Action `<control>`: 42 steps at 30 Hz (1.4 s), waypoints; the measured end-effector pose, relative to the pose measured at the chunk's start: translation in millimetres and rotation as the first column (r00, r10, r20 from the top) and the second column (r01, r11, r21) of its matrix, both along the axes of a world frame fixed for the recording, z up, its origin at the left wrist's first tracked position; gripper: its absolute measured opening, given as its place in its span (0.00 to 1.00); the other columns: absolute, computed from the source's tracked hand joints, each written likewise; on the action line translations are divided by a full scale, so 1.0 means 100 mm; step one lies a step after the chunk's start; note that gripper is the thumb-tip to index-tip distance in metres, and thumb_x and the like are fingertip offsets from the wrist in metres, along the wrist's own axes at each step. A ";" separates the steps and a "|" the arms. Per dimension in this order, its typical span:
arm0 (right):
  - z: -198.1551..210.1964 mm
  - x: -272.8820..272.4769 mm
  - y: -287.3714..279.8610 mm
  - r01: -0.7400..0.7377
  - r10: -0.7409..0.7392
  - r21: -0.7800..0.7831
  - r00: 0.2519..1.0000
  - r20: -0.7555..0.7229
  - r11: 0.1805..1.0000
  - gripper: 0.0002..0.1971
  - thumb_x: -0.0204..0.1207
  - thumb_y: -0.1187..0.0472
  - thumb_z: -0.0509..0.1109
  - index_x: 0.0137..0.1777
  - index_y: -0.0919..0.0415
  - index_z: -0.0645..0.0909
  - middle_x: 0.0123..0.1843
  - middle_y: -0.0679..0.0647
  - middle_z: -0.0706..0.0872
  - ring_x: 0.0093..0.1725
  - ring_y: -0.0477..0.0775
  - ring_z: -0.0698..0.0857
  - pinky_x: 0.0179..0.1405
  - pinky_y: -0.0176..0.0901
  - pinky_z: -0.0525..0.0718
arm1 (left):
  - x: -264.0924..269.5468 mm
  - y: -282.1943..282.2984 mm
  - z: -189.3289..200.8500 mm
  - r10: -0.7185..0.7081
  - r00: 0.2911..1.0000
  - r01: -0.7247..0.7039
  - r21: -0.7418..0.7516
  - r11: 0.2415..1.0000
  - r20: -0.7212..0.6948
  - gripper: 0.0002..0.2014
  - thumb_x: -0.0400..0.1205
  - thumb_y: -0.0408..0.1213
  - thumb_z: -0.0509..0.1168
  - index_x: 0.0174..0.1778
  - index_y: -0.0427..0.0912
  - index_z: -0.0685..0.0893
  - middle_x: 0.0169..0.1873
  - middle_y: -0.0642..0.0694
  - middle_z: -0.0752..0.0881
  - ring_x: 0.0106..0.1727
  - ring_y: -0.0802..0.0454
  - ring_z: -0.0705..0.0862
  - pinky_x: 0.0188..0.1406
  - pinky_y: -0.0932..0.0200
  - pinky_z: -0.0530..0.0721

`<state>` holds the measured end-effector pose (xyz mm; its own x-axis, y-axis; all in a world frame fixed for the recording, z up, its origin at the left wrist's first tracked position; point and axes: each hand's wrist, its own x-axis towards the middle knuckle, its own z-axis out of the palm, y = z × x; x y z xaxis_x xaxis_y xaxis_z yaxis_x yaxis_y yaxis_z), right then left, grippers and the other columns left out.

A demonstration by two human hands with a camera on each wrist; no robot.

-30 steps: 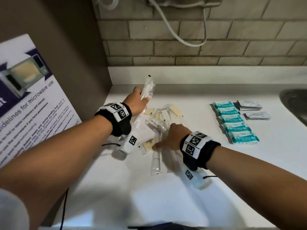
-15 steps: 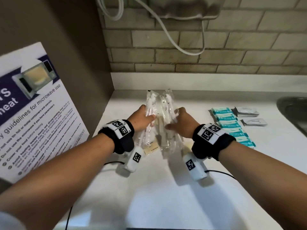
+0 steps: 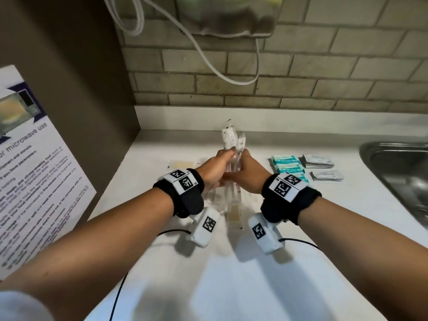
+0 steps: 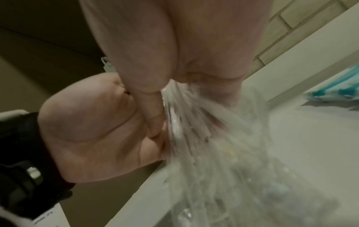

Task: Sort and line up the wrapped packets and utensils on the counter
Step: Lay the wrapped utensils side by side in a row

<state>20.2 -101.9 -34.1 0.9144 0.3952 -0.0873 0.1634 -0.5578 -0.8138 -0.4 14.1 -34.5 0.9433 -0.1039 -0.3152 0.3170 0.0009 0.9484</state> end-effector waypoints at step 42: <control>-0.12 0.60 -0.26 0.006 -0.023 -0.264 0.998 -0.061 0.965 0.28 0.73 0.58 0.77 0.67 0.65 0.67 0.48 0.56 0.80 0.45 0.58 0.82 0.35 0.43 0.78 | 0.40 0.78 -0.57 -0.425 0.846 0.384 0.921 0.068 -0.321 0.43 0.71 0.58 0.67 0.81 0.71 0.53 0.85 0.62 0.43 0.86 0.45 0.39 0.82 0.37 0.46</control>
<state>80.1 -127.5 -46.1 0.9092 0.3371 -0.2443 0.1065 -0.7557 -0.6462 39.9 91.9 -91.0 0.8749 -0.1237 -0.4682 -0.0821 -0.9907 0.1083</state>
